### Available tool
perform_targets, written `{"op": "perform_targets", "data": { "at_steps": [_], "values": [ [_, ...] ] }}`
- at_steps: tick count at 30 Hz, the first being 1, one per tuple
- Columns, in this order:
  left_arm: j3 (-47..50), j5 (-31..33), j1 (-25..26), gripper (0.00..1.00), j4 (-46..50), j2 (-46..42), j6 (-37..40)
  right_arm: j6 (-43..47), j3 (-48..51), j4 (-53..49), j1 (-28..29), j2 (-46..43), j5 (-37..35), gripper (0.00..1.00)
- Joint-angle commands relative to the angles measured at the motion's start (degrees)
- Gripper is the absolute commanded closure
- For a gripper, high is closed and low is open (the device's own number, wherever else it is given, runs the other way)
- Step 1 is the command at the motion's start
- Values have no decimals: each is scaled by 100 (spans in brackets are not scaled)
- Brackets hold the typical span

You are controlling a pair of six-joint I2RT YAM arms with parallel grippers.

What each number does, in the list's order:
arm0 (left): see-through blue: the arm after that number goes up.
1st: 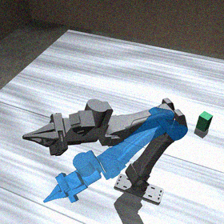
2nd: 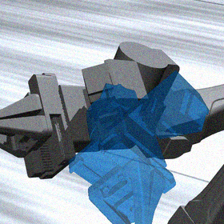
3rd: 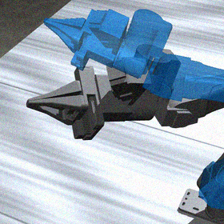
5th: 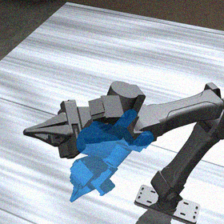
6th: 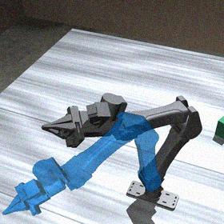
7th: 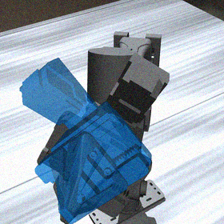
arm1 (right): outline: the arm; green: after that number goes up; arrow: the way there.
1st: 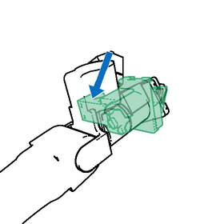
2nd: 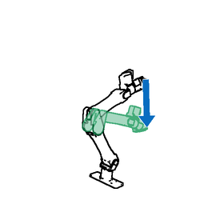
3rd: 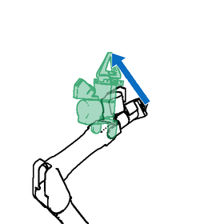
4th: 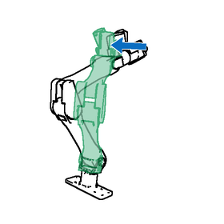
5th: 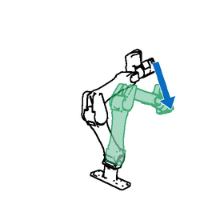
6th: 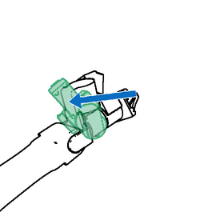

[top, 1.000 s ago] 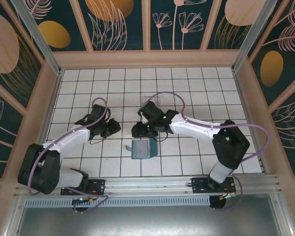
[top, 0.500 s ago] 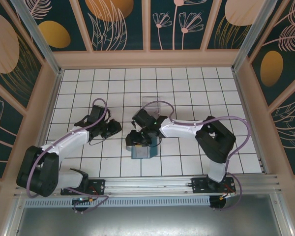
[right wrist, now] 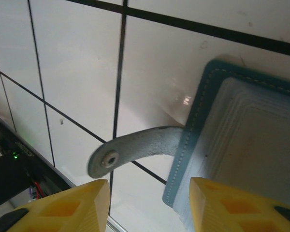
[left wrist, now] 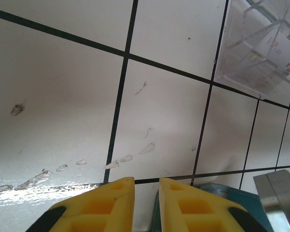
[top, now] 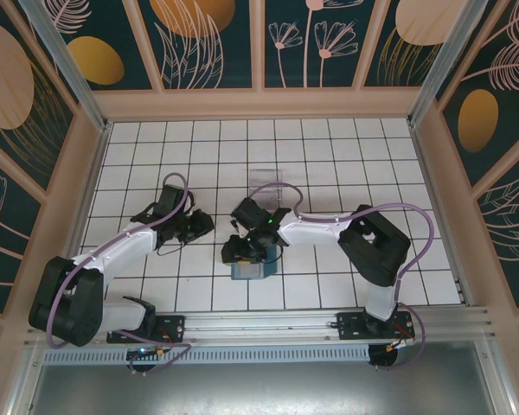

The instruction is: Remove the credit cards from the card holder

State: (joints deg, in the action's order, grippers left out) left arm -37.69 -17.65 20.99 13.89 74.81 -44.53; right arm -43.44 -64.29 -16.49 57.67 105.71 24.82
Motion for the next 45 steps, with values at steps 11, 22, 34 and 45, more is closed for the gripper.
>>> {"op": "perform_targets", "data": {
  "at_steps": [11, 22, 34, 45],
  "values": [
    [-78, -81, -25, 79, 52, -10, 120, -117, 288, -164, 48, -207, -312, 52],
    [-124, -116, -25, 78, 54, 8, 124, -173, 290, -580, 52, -386, -780, 52],
    [-175, -220, -25, 78, 52, -24, 144, -192, -389, -1892, 278, -127, -1931, 52],
    [-212, -257, -25, 78, 52, 49, 181, -292, -1011, -2871, 511, 203, -2816, 50]
  ]
}}
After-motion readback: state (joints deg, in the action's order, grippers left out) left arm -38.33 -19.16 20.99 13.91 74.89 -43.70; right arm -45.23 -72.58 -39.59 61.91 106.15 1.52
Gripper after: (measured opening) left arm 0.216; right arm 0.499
